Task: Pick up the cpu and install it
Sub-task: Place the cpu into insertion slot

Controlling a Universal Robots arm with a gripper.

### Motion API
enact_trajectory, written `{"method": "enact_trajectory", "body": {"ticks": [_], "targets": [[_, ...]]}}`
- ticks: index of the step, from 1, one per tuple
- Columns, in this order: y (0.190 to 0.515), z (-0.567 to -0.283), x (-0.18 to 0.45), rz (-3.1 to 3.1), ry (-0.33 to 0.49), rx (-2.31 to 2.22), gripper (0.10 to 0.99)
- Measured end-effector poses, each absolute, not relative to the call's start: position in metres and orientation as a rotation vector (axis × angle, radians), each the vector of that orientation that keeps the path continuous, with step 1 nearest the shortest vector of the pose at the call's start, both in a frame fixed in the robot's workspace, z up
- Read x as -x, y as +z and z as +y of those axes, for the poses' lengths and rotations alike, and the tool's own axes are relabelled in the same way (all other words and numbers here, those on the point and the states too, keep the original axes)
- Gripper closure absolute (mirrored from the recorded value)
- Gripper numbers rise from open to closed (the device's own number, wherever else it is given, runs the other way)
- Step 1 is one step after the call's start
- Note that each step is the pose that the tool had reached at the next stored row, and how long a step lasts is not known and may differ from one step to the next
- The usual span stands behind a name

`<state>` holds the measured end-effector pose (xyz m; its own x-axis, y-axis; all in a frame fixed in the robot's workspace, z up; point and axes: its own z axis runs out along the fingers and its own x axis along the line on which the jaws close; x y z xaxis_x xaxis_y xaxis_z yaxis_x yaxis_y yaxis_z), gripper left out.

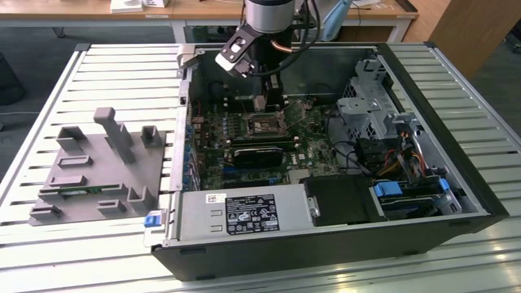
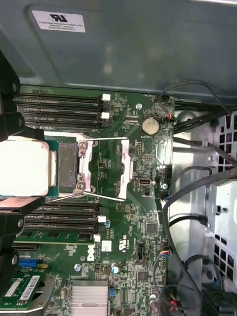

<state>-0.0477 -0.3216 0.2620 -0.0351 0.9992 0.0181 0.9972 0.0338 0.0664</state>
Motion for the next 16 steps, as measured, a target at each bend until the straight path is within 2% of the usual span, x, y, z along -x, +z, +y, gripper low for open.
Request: {"method": "enact_trajectory", "body": {"ticks": [16], "targets": [[0.2516,-0.3216,0.0477,2.235,0.094,-2.158,0.553]]}}
